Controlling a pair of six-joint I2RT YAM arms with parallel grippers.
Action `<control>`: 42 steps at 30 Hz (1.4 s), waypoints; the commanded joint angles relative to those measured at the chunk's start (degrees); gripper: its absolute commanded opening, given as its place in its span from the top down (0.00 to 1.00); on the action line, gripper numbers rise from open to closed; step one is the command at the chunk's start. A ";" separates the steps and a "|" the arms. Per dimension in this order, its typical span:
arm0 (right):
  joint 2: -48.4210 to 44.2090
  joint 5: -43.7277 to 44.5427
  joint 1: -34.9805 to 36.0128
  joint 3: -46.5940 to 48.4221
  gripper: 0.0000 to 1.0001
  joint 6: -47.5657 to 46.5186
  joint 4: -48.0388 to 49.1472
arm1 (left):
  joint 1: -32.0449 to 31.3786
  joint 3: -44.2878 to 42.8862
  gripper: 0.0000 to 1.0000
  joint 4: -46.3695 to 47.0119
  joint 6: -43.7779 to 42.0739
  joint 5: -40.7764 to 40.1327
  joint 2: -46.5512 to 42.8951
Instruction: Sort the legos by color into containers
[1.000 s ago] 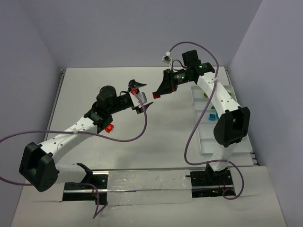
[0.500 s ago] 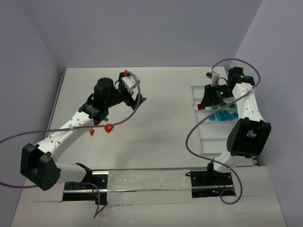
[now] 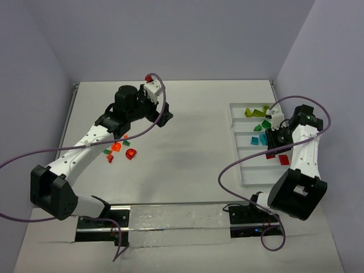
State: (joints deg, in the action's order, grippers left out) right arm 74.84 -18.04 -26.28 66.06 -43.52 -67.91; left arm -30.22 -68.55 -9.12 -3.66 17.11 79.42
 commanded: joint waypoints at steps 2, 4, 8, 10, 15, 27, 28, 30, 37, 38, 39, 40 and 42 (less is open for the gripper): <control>1.39 10.42 -1.12 -3.34 1.00 3.52 8.38 | 0.07 -6.23 0.01 -4.85 -0.22 1.21 2.93; 1.93 11.62 -1.23 -3.65 1.00 4.83 10.12 | 0.06 -7.30 0.01 -5.43 0.42 -0.09 4.35; 4.43 12.65 -1.23 -3.95 1.00 7.96 14.07 | 0.88 -10.20 0.01 -7.60 1.55 -0.04 6.38; 5.95 13.21 -1.30 -4.27 1.00 9.13 15.85 | 1.05 -11.33 0.01 -8.23 1.72 0.36 7.12; 8.85 15.32 -1.23 -5.24 1.00 10.12 19.84 | 1.13 -13.78 0.01 -10.40 1.50 -1.26 9.15; 16.71 17.32 -1.23 -3.32 1.00 9.59 25.88 | 1.13 -17.32 0.01 -11.70 2.51 -2.32 12.51; 17.15 17.41 -1.31 -3.07 1.00 9.59 26.06 | 1.21 -17.40 0.01 -11.71 2.52 -2.34 12.52; 18.42 17.91 -1.32 -2.59 1.00 9.45 26.60 | 1.21 -17.50 0.01 -11.73 2.59 -2.45 12.91; 21.91 19.19 -1.48 -0.32 1.00 10.39 27.92 | 1.21 -18.07 0.01 -11.53 2.80 -2.61 13.54; 22.10 19.18 -1.49 0.02 1.00 10.47 27.92 | 1.21 -18.17 0.01 -11.53 2.78 -2.61 13.57; 22.45 19.24 -1.49 0.29 1.00 10.76 27.92 | 1.16 -18.20 0.01 -11.48 2.72 -2.61 13.63; 23.04 19.27 -1.55 0.73 1.00 11.32 27.92 | 1.18 -18.32 0.01 -11.50 2.63 -2.61 13.83; 23.62 19.27 -1.58 1.43 1.00 11.93 27.58 | 1.21 -18.41 0.01 -11.45 2.60 -2.66 13.98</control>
State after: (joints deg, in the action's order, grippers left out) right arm 97.56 0.34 -27.31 64.25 -33.33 -41.77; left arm -29.23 -83.72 -20.85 -1.69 14.97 92.82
